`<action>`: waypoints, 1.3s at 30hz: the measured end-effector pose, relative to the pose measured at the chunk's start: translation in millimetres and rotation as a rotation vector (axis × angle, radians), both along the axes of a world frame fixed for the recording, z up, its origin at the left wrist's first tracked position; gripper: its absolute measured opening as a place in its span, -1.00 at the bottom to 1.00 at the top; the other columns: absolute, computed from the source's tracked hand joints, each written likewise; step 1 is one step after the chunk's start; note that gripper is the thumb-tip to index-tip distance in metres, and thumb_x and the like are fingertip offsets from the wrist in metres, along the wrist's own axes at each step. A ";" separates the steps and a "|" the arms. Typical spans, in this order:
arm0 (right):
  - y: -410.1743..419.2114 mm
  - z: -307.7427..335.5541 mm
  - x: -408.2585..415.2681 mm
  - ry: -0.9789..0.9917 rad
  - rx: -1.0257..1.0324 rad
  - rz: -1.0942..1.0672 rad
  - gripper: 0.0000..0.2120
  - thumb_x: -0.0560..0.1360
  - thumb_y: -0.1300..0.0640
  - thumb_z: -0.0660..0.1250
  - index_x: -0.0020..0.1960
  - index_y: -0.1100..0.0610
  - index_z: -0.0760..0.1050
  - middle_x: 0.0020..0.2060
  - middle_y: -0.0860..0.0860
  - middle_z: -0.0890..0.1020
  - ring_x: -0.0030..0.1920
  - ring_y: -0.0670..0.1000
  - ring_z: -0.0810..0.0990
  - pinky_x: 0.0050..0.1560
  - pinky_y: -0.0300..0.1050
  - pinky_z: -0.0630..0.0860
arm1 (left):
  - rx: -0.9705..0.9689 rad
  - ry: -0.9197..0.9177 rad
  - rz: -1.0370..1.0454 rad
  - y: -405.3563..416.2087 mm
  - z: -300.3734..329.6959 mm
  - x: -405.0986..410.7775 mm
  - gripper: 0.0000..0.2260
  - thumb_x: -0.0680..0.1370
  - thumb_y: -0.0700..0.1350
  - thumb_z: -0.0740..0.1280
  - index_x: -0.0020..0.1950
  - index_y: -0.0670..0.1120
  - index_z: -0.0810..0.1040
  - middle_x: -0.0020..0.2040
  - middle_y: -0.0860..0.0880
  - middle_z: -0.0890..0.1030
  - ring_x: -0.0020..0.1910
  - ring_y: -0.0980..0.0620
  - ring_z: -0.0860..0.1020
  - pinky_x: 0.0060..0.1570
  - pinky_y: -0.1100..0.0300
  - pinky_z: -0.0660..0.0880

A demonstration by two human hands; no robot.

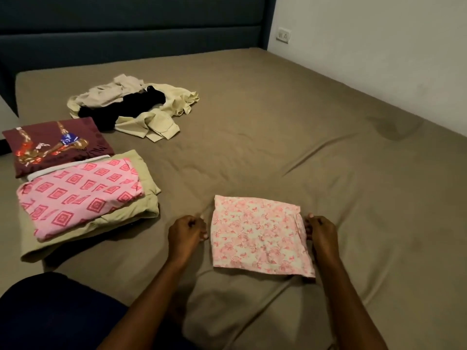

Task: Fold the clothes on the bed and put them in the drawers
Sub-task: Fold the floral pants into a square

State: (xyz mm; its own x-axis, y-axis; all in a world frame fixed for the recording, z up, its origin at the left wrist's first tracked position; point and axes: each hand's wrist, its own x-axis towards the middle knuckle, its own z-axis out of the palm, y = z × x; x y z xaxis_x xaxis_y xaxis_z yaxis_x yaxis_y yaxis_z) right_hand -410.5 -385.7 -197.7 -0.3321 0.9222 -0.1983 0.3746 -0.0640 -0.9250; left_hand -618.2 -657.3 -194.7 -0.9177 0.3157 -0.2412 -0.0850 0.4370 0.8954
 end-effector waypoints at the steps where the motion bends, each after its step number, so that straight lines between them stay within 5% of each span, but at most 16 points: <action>1: -5.6 3.3 5.8 -0.040 0.043 -0.012 -0.67 0.66 -0.09 0.27 -0.07 0.14 0.60 -0.21 0.13 0.71 -0.23 0.19 0.67 -0.17 0.16 0.62 | 0.014 -0.027 -0.018 -2.9 0.8 6.9 -0.74 0.63 0.00 0.37 -0.20 -0.08 0.67 -0.37 0.02 0.69 -0.39 0.01 0.69 -0.10 -0.09 0.68; 8: -57.9 1.1 31.2 -0.479 0.370 0.086 -0.62 0.65 -0.23 0.19 0.11 0.09 0.48 -0.18 0.02 0.62 -0.19 0.11 0.59 -0.21 -0.05 0.43 | -0.292 0.052 -0.367 -7.6 -1.3 33.3 -0.51 0.30 0.42 0.51 -0.22 -0.02 0.68 -0.31 0.12 0.70 -0.37 0.12 0.66 -0.28 0.03 0.61; 13: -60.3 -0.7 36.8 -0.691 0.457 0.098 -0.78 0.70 0.06 0.16 0.03 0.20 0.43 -0.18 0.17 0.63 -0.27 0.17 0.49 -0.25 -0.01 0.43 | -0.030 -0.259 -0.360 -15.1 3.9 21.0 -0.52 0.25 0.17 0.65 -0.12 -0.21 0.71 -0.17 -0.04 0.76 -0.17 -0.11 0.74 -0.19 -0.04 0.61; 16: -57.8 5.3 40.0 -0.824 0.467 0.069 -0.82 0.69 0.11 0.11 -0.03 0.17 0.36 -0.11 0.18 0.65 -0.15 0.24 0.62 -0.20 -0.03 0.40 | -0.001 -0.330 -0.355 -18.9 11.7 23.5 -0.59 0.30 0.00 0.67 -0.06 -0.27 0.70 -0.15 -0.11 0.75 -0.15 -0.22 0.73 -0.27 0.06 0.63; 20: -64.0 -0.2 43.7 -0.907 0.515 0.079 -0.92 0.61 0.23 0.15 0.04 0.19 0.42 -0.05 0.14 0.62 -0.09 0.23 0.64 -0.17 -0.01 0.44 | -0.167 -0.231 -0.376 -17.9 11.6 28.1 -0.58 0.28 0.04 0.68 -0.12 -0.24 0.65 -0.27 -0.06 0.73 -0.34 -0.10 0.71 -0.28 0.01 0.67; 24: -59.4 5.9 40.3 -0.807 0.568 -0.017 -0.88 0.56 0.30 0.26 0.06 0.26 0.52 -0.02 0.23 0.62 -0.06 0.29 0.60 -0.15 0.06 0.48 | -0.479 0.059 -0.337 -17.4 15.5 28.6 -0.44 0.23 0.42 0.55 -0.23 -0.07 0.58 -0.40 0.03 0.65 -0.40 0.02 0.63 -0.26 0.09 0.56; 26: -58.4 10.4 32.3 -0.689 0.741 0.010 -0.81 0.51 0.31 0.34 0.11 0.28 0.57 0.03 0.27 0.63 -0.02 0.32 0.59 -0.08 0.13 0.51 | -0.561 0.392 -0.239 -11.5 14.0 31.3 -0.44 0.32 0.51 0.36 -0.20 0.01 0.49 -0.30 0.09 0.61 -0.31 0.07 0.57 -0.30 0.17 0.44; 28: -61.1 13.1 17.8 -0.572 0.899 0.133 -0.68 0.58 0.13 0.29 0.27 0.25 0.56 0.22 0.25 0.61 0.17 0.30 0.56 0.14 0.19 0.50 | -0.399 0.696 -0.217 1.9 12.8 34.9 -0.53 0.50 0.44 0.26 -0.04 0.03 0.52 -0.12 0.05 0.64 -0.16 0.05 0.62 -0.21 0.16 0.51; 31: -67.2 16.4 -13.5 -0.492 0.893 0.366 -0.43 0.65 -0.15 0.08 0.53 0.14 0.38 0.55 0.15 0.36 0.52 0.18 0.33 0.48 0.13 0.26 | -0.218 0.965 -0.379 39.9 0.4 36.7 -0.49 0.60 0.29 0.19 0.34 -0.05 0.54 0.33 -0.09 0.58 0.37 -0.14 0.50 0.28 -0.08 0.49; 35: -54.3 -9.8 -35.2 -0.531 0.868 0.642 -0.31 0.65 -0.33 -0.12 0.67 0.00 0.11 0.66 -0.03 0.05 0.66 0.03 0.03 0.61 -0.01 -0.03 | -0.445 0.932 -0.571 75.0 -28.9 36.2 -0.30 0.64 0.37 0.01 0.62 -0.06 0.27 0.64 -0.20 0.20 0.64 -0.20 0.10 0.55 -0.20 0.05; 39: -31.6 -37.7 -24.7 -0.582 0.780 0.640 -0.24 0.58 -0.50 -0.18 0.67 -0.17 0.01 0.65 -0.18 -0.04 0.67 -0.03 -0.10 0.64 0.05 -0.09 | -0.529 0.840 -0.551 73.6 -48.1 36.0 -0.27 0.64 0.41 -0.01 0.68 0.00 0.08 0.68 -0.12 0.05 0.66 -0.13 -0.01 0.58 -0.22 0.00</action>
